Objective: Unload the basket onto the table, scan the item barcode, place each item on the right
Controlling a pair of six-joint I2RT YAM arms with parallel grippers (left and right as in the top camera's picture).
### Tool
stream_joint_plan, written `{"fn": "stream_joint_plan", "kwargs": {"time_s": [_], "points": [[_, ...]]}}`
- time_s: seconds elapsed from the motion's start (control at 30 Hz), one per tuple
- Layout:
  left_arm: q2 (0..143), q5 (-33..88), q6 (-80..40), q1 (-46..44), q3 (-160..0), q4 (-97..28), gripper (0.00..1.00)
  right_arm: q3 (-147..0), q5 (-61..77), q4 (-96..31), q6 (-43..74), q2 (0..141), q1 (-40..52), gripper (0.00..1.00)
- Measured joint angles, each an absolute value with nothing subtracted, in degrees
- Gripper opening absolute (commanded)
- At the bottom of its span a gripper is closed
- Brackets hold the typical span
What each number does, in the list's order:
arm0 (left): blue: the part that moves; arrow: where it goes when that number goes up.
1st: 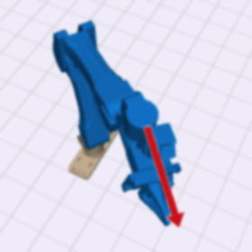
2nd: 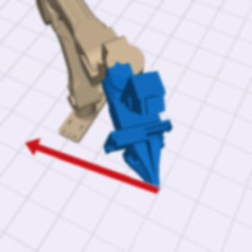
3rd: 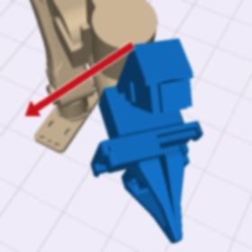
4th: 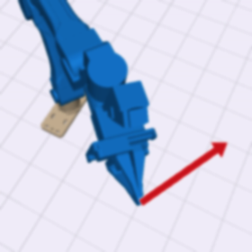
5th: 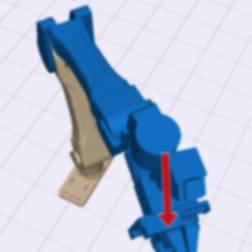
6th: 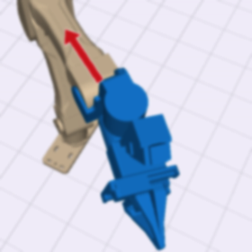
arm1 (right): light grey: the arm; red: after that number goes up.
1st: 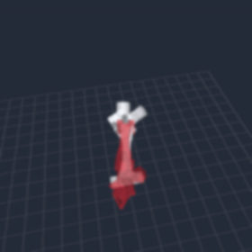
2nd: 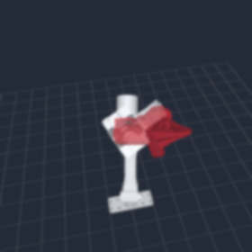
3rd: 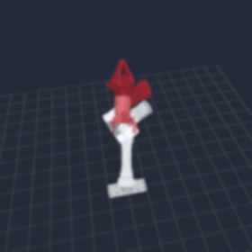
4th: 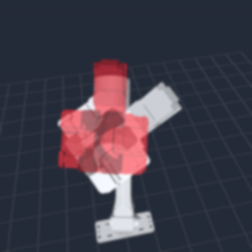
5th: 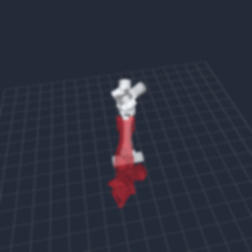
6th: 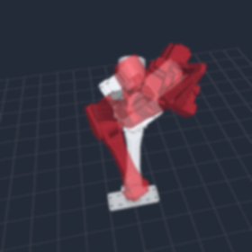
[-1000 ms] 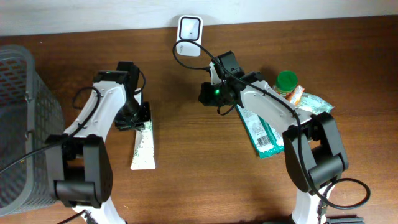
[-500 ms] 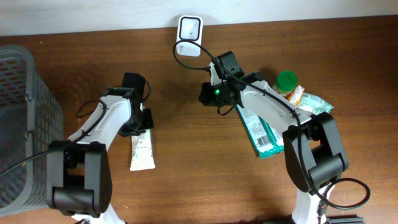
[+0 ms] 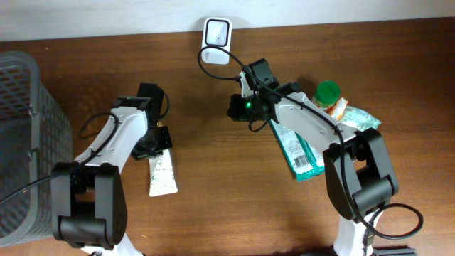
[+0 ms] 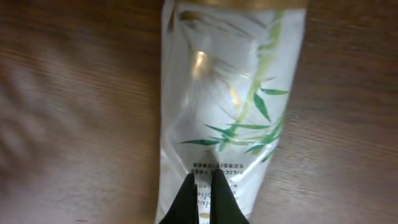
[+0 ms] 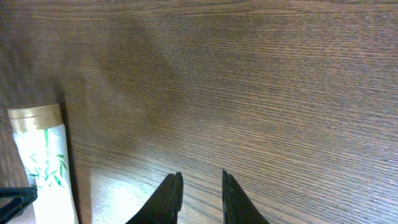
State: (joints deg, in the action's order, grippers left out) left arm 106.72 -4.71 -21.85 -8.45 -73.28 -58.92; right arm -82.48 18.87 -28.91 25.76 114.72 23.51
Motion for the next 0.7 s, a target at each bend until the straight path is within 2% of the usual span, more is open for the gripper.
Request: {"fn": "stream_joint_plan", "kwargs": {"time_s": [0.2,0.43,0.6,0.63,0.67,0.7], "points": [[103.7,-3.6,-22.0,-8.4,-73.1,-60.0,0.0,-82.5,18.9,-28.9,25.7,114.7,23.5,0.19],[99.2,-3.9,-22.2,-8.5,-59.0,-42.1,0.0,-82.5,18.8,-29.1,25.7,114.7,23.5,0.19],[98.4,-4.1,-22.8,-8.6,-58.7,-42.1,0.0,-82.5,18.8,-29.1,25.8,114.7,23.5,0.2],[98.8,-4.2,-23.0,-8.5,-59.9,-44.1,0.0,-82.5,18.9,-29.3,25.7,114.7,23.5,0.27],[99.7,-4.6,-23.1,-8.3,-62.8,-48.6,0.0,-82.5,18.9,-29.3,25.5,114.7,23.5,0.39],[99.9,-4.8,-23.3,-7.7,-65.6,-53.7,0.0,-82.5,19.1,-29.3,25.8,114.7,23.5,0.45]]}}
